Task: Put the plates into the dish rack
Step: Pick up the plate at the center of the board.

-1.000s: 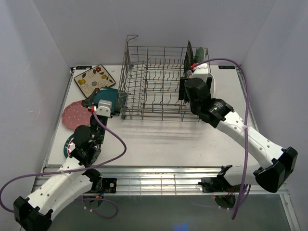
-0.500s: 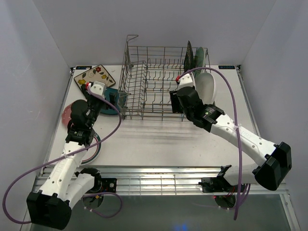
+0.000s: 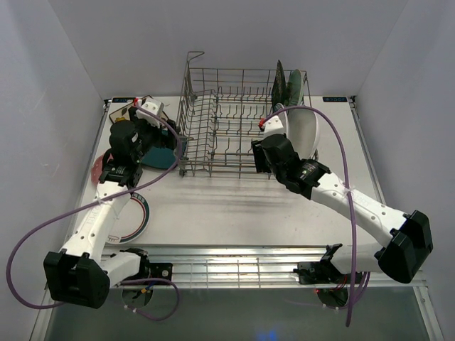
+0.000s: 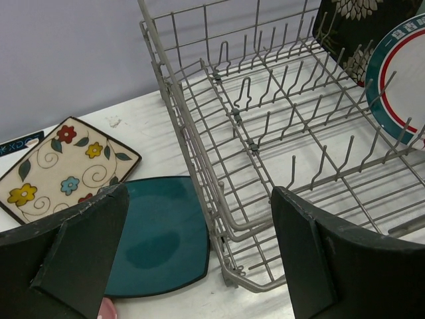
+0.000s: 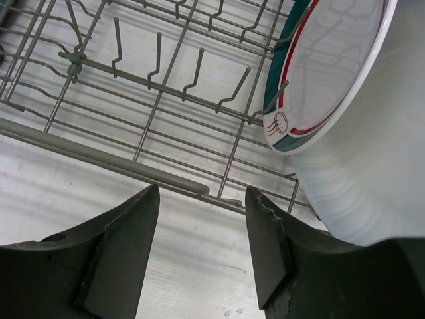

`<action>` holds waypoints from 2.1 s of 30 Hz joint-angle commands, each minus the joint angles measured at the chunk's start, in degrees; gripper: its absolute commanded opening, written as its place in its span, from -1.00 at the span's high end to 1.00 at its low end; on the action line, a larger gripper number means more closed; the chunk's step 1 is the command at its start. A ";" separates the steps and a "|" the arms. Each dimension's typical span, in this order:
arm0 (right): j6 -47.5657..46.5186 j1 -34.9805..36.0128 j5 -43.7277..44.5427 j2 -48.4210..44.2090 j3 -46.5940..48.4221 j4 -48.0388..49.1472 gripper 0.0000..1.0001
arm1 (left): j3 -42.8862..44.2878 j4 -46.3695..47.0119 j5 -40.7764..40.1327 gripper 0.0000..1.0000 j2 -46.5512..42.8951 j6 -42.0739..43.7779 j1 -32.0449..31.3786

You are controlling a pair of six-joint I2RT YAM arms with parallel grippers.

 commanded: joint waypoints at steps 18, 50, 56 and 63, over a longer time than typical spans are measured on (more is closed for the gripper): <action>2.68 0.24 8.61 1.17 -4.18 7.42 0.39 | 3.64 -3.59 -0.36 -0.96 4.13 -3.67 0.40; 3.38 -5.30 6.24 -0.05 -2.25 5.67 0.31 | -4.44 -4.39 -10.47 -0.96 -6.68 0.55 1.36; 3.38 -4.34 2.03 -5.76 -4.00 5.14 -0.09 | -6.55 -4.65 -13.99 -0.96 -6.51 0.91 1.54; 4.18 -2.93 -2.63 -12.01 -6.64 4.96 -0.32 | -6.21 -5.00 -4.25 -0.96 -2.03 -4.36 9.87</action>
